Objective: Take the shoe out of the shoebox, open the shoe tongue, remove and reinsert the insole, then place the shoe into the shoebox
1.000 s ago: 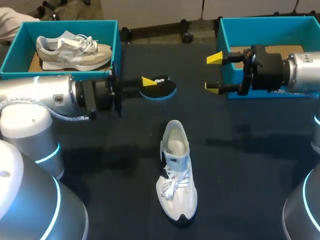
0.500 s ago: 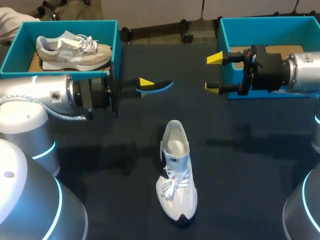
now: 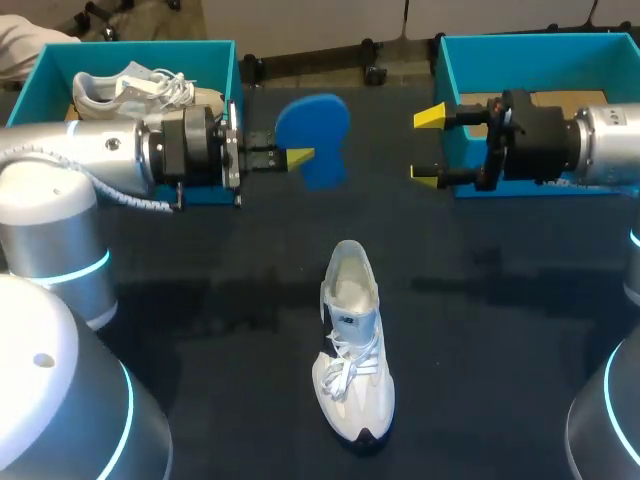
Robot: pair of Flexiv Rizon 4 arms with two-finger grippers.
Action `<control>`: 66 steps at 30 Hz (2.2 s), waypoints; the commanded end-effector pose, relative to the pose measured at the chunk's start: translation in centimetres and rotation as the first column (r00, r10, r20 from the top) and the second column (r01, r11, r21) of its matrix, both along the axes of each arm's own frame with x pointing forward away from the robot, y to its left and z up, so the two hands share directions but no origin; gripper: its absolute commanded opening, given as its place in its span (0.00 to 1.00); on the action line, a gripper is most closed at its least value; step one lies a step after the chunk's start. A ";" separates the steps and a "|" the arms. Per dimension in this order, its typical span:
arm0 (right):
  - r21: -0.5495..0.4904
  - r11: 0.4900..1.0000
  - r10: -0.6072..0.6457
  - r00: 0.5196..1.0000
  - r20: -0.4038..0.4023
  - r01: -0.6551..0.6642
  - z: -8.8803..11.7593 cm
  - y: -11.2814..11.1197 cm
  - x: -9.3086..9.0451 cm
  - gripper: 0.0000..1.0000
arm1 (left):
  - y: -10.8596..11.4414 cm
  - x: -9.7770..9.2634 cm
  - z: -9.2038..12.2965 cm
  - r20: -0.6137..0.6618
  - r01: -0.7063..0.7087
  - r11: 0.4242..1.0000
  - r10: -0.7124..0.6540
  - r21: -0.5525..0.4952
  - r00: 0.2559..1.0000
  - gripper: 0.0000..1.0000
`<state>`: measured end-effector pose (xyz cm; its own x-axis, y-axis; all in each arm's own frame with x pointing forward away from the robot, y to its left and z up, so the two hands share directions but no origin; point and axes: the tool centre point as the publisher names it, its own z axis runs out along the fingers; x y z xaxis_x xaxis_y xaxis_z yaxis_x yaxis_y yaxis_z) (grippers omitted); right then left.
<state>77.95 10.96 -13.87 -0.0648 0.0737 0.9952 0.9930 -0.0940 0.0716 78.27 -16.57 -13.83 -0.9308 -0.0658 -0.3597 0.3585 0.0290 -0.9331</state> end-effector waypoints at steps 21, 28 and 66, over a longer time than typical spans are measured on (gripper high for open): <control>0.000 1.000 0.000 1.000 0.001 0.000 -0.1 0.1 0.0 1.00 | 0.1 0.7 -0.3 -0.952 0.154 0.969 -0.223 -0.193 0.210 0.00; 0.000 1.000 0.000 1.000 0.001 0.000 -0.1 0.1 0.0 1.00 | -0.6 0.8 -0.8 -0.973 0.080 0.969 -0.231 -0.232 -0.022 0.00; 0.000 1.000 0.000 1.000 0.001 0.000 -0.1 0.1 0.0 1.00 | -3.1 0.5 -4.8 -0.911 0.012 0.993 -0.103 -0.117 -0.399 0.00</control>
<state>77.93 10.96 -13.89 -0.0655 0.0735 0.9951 0.9930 -0.0938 0.0723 78.81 -19.29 -18.52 0.0480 0.0488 0.9977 -0.9977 0.0507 0.0455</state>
